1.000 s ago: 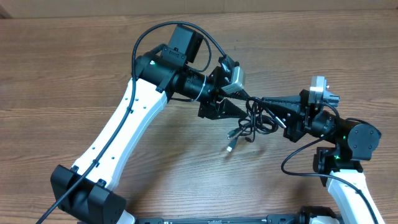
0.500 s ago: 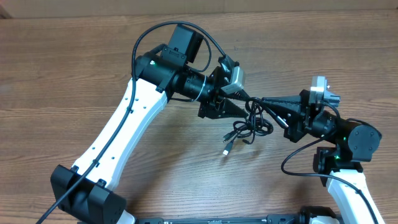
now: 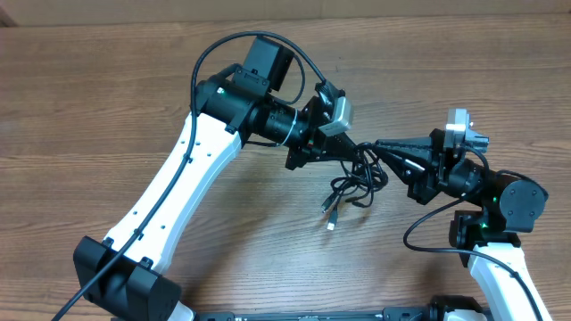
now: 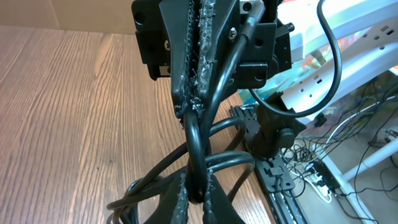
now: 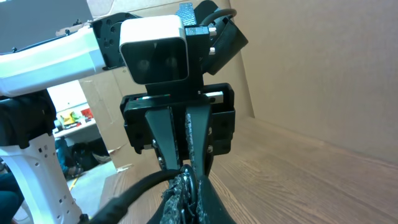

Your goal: Untangle cables

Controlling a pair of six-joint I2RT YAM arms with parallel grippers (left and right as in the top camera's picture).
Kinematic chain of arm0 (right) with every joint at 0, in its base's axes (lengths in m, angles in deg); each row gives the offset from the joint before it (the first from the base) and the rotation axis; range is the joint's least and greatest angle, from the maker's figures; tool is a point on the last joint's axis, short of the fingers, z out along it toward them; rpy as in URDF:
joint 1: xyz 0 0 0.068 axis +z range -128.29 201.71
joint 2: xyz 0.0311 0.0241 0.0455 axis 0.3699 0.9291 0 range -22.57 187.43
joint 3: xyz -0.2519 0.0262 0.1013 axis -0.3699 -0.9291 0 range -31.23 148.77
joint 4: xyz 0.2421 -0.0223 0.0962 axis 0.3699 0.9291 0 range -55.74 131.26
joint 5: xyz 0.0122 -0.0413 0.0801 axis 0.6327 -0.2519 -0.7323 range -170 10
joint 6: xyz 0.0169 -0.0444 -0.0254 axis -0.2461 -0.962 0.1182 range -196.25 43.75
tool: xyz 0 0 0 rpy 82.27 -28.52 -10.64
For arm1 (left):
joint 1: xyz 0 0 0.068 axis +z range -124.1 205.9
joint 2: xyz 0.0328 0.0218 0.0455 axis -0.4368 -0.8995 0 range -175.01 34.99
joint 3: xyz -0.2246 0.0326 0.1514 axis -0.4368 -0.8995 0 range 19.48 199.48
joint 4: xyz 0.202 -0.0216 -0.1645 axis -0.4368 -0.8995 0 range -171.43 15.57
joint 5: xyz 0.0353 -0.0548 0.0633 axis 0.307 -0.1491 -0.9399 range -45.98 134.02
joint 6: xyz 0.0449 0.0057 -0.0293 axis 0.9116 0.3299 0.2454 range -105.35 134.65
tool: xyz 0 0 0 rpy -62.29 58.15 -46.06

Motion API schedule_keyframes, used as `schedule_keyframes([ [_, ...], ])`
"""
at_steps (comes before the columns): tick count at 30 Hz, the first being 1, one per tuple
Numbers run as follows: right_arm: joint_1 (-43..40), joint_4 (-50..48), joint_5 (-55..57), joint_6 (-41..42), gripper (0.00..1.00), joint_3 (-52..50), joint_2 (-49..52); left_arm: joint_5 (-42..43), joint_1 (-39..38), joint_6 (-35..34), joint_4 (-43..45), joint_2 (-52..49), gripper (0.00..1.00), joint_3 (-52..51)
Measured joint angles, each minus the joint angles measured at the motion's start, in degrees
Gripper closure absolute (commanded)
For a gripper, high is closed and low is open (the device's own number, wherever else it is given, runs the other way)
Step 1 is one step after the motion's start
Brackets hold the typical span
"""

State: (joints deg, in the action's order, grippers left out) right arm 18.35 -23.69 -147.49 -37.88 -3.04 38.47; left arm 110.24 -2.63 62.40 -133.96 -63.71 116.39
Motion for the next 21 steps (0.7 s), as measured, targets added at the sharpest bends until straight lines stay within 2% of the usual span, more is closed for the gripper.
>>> schedule_keyframes([
  [15,0.00,3.74,-0.02,-0.94,0.96,0.00,0.00,-3.56,0.00,-0.35,-0.35,0.00,0.96,0.00],
  [21,-0.04,4.07,0.50,-1.11,0.96,0.00,0.00,-9.75,-0.13,-3.13,-0.63,0.00,0.96,0.00],
])
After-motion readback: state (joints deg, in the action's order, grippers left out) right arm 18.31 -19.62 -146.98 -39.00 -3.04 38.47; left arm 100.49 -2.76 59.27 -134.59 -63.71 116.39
